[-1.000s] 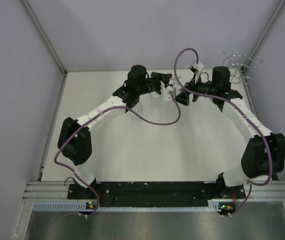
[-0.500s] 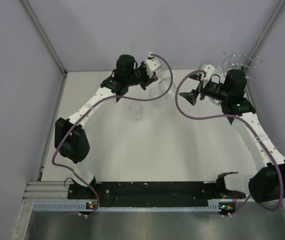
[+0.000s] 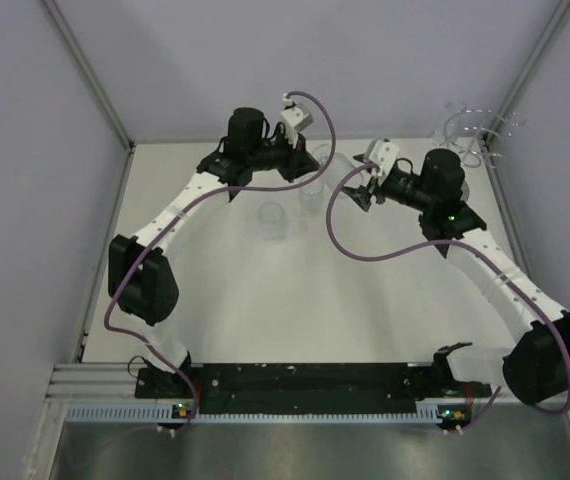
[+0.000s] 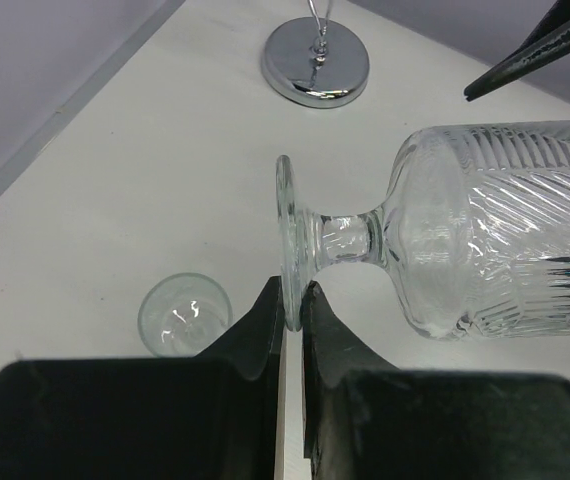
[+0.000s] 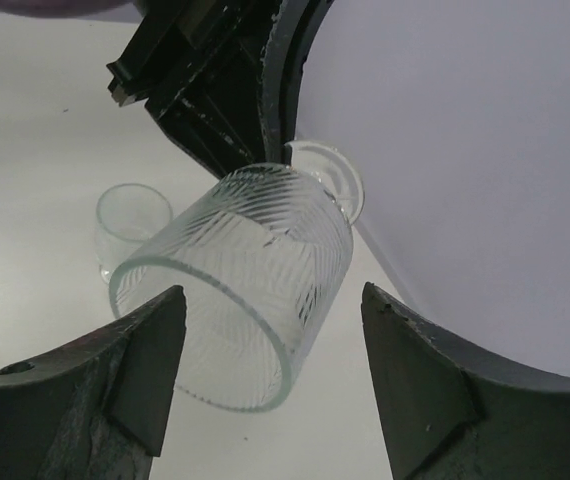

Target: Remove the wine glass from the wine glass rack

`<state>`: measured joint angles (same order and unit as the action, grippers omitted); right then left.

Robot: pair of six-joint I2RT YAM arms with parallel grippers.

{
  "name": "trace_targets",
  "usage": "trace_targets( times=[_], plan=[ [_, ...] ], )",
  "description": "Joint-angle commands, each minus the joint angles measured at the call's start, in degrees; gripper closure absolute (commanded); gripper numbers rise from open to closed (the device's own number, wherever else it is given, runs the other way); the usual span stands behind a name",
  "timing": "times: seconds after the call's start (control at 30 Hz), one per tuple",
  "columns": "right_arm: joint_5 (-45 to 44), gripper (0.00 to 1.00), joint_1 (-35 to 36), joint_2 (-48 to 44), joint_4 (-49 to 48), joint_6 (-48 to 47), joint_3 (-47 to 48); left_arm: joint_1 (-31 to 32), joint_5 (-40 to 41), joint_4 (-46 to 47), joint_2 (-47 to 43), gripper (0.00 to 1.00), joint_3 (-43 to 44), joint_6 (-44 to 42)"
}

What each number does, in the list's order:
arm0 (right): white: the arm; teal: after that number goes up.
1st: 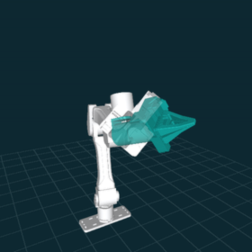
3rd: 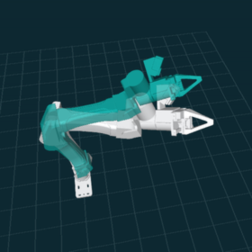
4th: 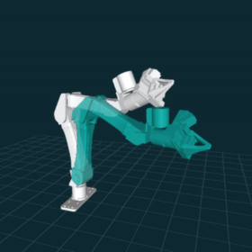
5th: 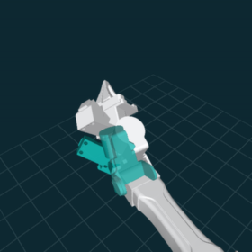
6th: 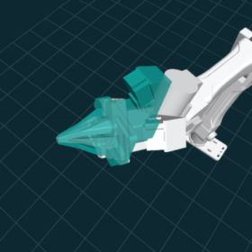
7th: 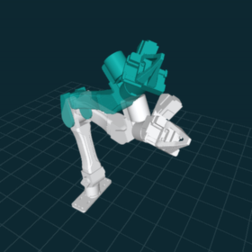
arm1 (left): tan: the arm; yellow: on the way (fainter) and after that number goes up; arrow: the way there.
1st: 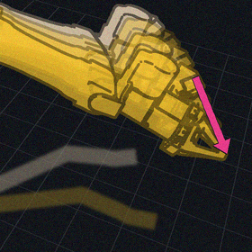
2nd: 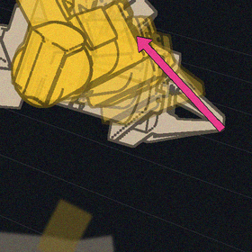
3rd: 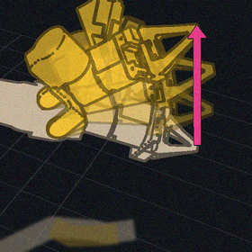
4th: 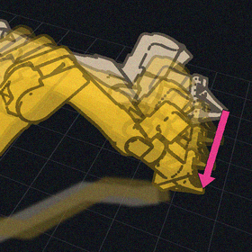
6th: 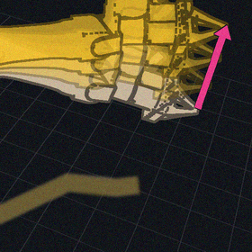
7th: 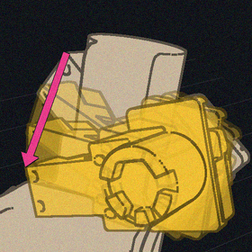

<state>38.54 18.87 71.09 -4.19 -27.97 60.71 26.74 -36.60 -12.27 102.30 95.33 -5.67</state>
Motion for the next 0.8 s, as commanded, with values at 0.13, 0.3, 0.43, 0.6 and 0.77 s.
trace_targets(
  times=[0.13,0.3,0.43,0.6,0.77],
  plan=[
    [-12.8,0.55,4.7,4.0,-10.6,-0.2,0.9,0.1,-5.1,4.4,-0.6,1.00,0.6,4.1],
    [-13.6,0.91,4.6,6.0,-9.7,1.9,3.4,0.1,-6.3,4.7,-0.3,1.00,0.3,5.4],
    [-14.2,1.00,4.7,6.4,-9.4,3.5,4.3,0.1,-6.4,3.9,-0.1,0.86,0.4,5.4],
    [-16.6,1.00,4.2,7.2,-5.7,4.4,7.0,-0.1,1.9,2.3,-1.7,0.35,-0.5,4.6],
    [-12.4,1.00,1.1,10.4,10.6,0.4,14.9,-3.4,6.1,0.3,-4.7,0.26,-2.1,3.7]
  ],
)
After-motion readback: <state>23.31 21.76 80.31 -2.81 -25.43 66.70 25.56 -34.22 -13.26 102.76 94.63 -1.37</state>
